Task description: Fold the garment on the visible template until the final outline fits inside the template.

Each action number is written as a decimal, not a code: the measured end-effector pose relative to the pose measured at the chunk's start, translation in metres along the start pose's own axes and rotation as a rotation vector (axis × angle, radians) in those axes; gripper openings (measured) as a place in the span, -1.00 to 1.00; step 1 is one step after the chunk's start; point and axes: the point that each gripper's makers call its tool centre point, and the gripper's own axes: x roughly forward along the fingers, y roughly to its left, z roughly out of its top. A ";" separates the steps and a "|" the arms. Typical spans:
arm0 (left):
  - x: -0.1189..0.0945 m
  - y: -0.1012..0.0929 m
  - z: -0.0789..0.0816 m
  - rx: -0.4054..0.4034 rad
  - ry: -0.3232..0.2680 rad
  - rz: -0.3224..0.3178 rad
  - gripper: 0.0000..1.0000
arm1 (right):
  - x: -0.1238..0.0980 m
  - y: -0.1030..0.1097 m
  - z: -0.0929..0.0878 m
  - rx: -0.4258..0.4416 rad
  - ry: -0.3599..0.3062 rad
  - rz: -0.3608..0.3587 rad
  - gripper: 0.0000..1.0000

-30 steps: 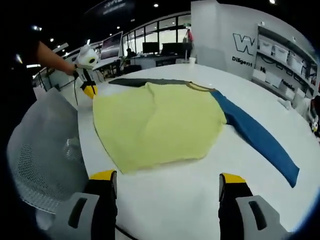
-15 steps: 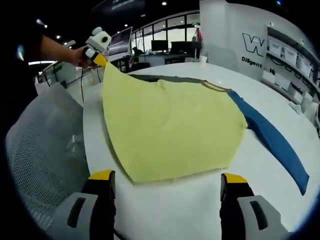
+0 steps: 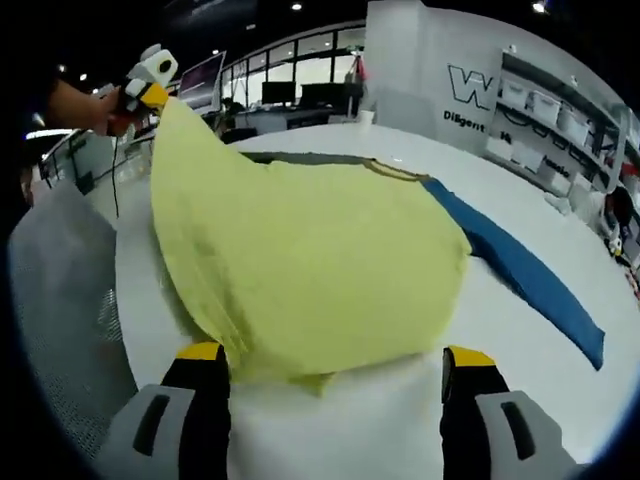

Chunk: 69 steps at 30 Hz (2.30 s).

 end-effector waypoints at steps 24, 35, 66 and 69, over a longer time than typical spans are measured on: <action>-0.006 0.020 -0.006 0.023 0.040 0.046 -0.97 | -0.016 0.021 -0.006 -0.224 0.073 0.225 -0.56; -0.004 0.021 -0.012 0.034 0.063 0.048 -0.97 | -0.009 0.006 -0.001 -0.189 0.089 0.213 -0.68; -0.004 0.025 -0.020 0.052 0.080 0.068 -0.97 | -0.001 0.006 -0.008 -0.057 0.170 0.237 -1.00; -0.004 0.026 -0.022 0.061 0.088 0.071 -0.97 | -0.011 0.006 -0.010 -0.065 0.184 0.246 -1.00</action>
